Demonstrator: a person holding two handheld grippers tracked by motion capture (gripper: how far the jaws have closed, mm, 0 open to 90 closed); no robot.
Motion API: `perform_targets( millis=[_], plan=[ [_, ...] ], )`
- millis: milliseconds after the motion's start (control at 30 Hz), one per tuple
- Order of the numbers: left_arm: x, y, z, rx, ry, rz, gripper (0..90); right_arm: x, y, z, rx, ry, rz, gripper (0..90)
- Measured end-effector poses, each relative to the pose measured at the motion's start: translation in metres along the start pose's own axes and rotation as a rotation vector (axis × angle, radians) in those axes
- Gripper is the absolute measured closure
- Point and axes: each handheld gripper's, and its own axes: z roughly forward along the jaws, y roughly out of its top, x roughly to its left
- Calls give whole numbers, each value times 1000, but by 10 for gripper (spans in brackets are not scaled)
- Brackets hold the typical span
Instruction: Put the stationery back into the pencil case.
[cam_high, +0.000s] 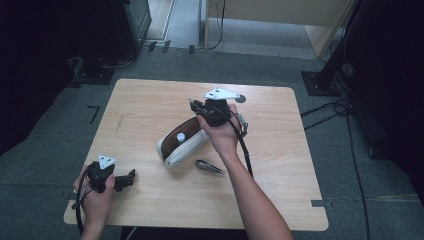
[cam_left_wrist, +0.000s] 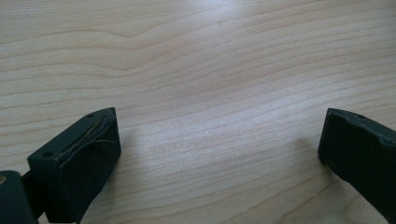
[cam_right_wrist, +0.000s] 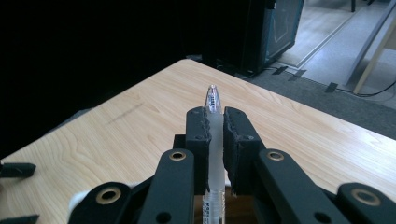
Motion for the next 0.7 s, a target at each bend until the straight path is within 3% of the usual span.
perform_targets(
  millis=[367,700],
  plan=[
    [0,0,-1,1,-5,5,0,7,23,24,-51,-3,-9,815],
    [0,-1,-1,1,-6,6,0,3,17,31,-50,-16,-26,814]
  ],
)
